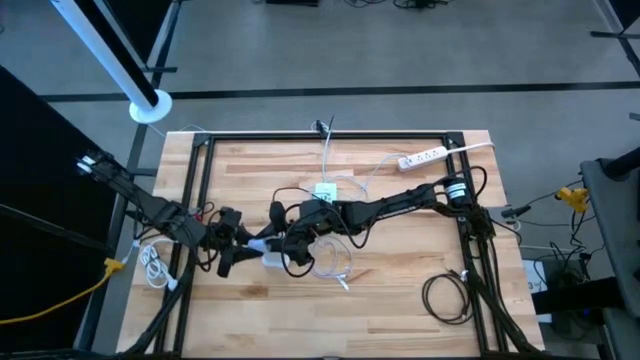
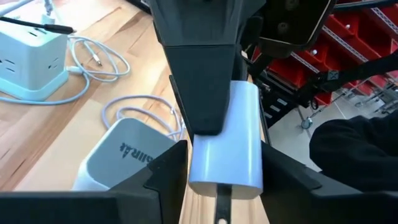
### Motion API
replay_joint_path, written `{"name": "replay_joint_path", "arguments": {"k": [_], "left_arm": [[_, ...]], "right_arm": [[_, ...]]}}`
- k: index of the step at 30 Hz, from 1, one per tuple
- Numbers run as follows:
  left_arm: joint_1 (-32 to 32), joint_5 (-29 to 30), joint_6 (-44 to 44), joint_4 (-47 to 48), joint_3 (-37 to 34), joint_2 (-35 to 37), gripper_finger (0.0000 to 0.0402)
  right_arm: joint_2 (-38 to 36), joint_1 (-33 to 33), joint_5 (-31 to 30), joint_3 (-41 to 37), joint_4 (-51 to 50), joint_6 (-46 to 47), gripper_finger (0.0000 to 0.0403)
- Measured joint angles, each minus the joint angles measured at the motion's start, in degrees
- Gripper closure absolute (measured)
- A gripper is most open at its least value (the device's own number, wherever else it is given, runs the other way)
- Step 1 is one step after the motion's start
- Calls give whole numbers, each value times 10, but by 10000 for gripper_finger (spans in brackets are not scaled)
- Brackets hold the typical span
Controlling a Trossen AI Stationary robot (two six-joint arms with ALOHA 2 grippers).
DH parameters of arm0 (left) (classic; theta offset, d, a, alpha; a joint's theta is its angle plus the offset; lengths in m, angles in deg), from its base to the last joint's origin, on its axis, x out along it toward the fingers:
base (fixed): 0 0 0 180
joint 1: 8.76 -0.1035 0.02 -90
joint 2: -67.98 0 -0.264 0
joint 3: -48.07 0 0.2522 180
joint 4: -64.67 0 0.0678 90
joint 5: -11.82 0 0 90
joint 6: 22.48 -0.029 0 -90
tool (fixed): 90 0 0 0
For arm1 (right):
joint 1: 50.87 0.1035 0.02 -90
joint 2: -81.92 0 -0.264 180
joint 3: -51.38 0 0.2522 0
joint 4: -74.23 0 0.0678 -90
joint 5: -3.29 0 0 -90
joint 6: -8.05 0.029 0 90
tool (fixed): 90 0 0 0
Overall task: Insert USB
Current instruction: Insert the white charger adapter into the middle left white outlet extension
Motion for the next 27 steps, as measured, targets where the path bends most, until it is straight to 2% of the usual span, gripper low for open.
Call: {"name": "replay_joint_path", "arguments": {"k": [8,20,27], "left_arm": [[0,0,-11,13,0,22,264],[0,13,22,94,-1,42,254],[0,24,21,107,-1,42,267]], "right_arm": [[-15,0,-5,0,-18,0,216],[-68,9,21,-2,-100,22,222],[-98,10,12,-1,-157,33,222]]}}
